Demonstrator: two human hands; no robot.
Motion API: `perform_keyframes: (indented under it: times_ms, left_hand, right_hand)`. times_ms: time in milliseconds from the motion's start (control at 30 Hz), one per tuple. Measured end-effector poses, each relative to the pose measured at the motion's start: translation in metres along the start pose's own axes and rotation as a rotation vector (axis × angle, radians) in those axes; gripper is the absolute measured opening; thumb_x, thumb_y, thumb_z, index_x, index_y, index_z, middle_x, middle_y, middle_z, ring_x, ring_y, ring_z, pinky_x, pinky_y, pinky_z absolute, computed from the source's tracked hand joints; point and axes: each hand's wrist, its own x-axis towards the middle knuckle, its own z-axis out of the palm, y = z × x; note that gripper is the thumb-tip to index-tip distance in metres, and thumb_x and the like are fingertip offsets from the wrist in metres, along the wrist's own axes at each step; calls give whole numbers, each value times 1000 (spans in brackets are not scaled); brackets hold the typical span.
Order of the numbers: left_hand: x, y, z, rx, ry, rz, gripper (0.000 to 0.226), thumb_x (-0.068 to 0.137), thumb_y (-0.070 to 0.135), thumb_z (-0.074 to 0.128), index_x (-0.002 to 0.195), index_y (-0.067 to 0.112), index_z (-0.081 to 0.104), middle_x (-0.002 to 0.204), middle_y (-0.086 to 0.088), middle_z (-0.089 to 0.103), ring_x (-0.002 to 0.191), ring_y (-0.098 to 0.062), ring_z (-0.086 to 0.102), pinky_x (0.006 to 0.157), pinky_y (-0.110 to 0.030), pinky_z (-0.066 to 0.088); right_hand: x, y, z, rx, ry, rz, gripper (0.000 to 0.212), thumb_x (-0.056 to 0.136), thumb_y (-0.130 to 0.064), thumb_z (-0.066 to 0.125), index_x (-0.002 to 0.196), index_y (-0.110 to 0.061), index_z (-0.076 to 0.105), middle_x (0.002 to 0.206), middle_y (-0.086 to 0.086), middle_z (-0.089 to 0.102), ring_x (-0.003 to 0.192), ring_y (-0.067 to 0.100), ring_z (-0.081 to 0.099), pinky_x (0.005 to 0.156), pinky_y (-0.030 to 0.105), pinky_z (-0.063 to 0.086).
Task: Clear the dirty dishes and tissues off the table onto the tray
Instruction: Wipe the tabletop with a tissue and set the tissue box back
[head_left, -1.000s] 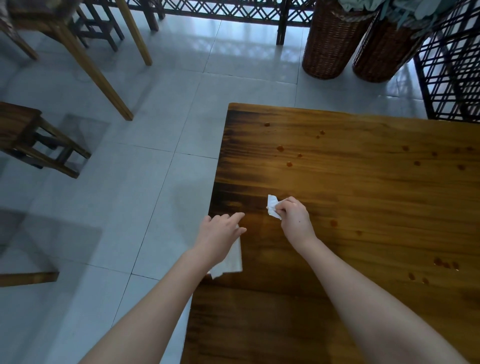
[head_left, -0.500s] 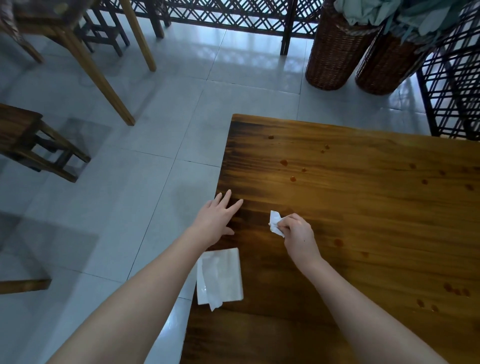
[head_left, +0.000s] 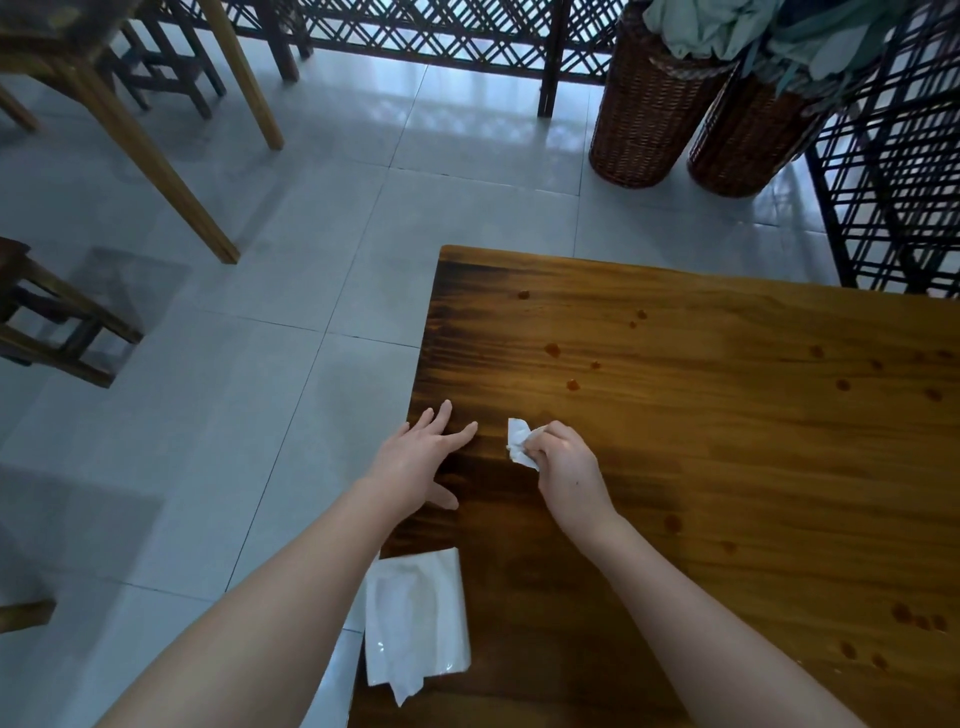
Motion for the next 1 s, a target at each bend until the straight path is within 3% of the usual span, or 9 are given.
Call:
perform_keyframes:
  times_ms: [167,400,500,667,800,1000]
  left_hand:
    - [5,4,-2,45,-15,-11,102,78,38,75,151,39,4,161,-3,-8,148,-26,2,117,-41,11]
    - [4,6,-5,20,-57,-13,100,81,31,74,152,37,3,160,-3,-12,148,-27,-2,118,-41,11]
    - [3,7,-7,22,-67,-17,101,81,31,74,152,36,3,160,-3,-12,148,-27,-2,118,-41,11]
    - [-1,11,-13,16,-84,-21,101,80,30,75,152,35,4,160,-4,-12,148,-26,-2,118,-40,12]
    - [-2,13,-15,32,-95,-27,100,81,32,73,152,36,2,160,-4,-12,148,-26,-2,118,-40,12]
    - [0,13,-15,31,-103,-48,101,80,33,75,152,37,3,160,-3,-12,148,-26,-1,118,-41,13]
  right_hand:
    - [40,-12,6,13,28,22,19,84,-2,66,100,-10,71,99,0,63,94,10,56,80,13,41]
    - [84,-17,8,-28,38,-38,22,84,-4,67,104,-10,70,104,1,63,101,12,57,85,19,45]
    - [101,-6,-5,-86,55,-42,18,83,2,65,94,-11,70,97,1,62,95,13,56,82,21,48]
    - [113,49,-43,-94,159,180,24,83,11,53,68,-5,64,83,4,57,85,20,54,74,34,50]
    - [88,51,-40,-107,201,229,23,82,15,51,75,-3,64,88,4,58,88,18,53,77,37,52]
    - [46,33,-23,-125,130,166,20,84,8,60,94,-6,70,98,4,61,95,15,54,77,23,47]
